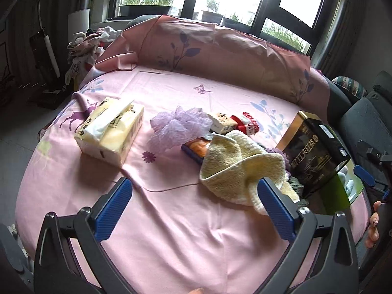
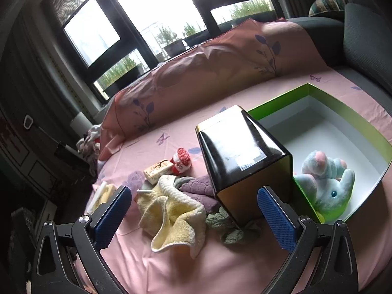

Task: Organize soft objects
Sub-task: 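Move the right tool back to the yellow-white knitted towel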

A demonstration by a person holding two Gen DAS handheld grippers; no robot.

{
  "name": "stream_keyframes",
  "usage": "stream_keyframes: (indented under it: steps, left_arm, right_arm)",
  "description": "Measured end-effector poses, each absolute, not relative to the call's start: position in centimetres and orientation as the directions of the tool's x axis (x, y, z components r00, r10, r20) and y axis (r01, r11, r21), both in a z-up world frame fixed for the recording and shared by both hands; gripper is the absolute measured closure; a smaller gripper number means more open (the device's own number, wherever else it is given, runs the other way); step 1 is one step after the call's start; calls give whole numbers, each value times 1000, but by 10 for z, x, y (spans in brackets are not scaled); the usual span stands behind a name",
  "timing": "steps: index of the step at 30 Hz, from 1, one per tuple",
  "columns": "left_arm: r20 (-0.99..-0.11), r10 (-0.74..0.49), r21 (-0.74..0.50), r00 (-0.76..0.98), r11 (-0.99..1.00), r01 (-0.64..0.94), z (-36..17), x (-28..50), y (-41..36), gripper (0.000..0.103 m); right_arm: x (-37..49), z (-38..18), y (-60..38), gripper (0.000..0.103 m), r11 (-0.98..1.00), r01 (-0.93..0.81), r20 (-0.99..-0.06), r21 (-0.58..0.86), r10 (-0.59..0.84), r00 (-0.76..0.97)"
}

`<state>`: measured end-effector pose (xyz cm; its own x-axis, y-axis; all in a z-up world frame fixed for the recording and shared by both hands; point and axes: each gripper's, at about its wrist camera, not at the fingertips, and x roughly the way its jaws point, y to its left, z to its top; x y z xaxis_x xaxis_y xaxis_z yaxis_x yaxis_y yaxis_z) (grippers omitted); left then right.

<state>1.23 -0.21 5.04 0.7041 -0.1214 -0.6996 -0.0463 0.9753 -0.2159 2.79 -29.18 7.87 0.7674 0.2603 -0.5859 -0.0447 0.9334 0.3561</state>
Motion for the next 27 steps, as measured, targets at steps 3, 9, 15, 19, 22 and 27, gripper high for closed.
stream_keyframes:
  steps: [3,9,15,19,22,27]
  left_arm:
    - [-714,-108,-229,691,970,-85,34,11,11,1]
    - [-744,-93,-239,662,962,-133,19,10,24,1]
    - [-740,-93,-246,666,959,-139,19,7,25,1]
    - [-745,-105,-260,659,955,-142,18,9,26,1]
    - [-739,-105,-264,665,954,-142,20,8,26,1]
    - [-740,-110,-280,664,947,-155,20,7,32,1]
  right_arm:
    - [31,72,-273,0,943,-70,-608,325,264,748]
    - [41,51,-237,0,956,-109,-673,271,269,688]
    - [50,32,-214,0,965,-119,-720,233,254,646]
    - [55,22,-202,0,971,-124,-741,205,236,628]
    - [59,14,-197,0,972,-125,-757,199,233,611]
    - [70,-7,-194,0,982,-89,-801,167,188,569]
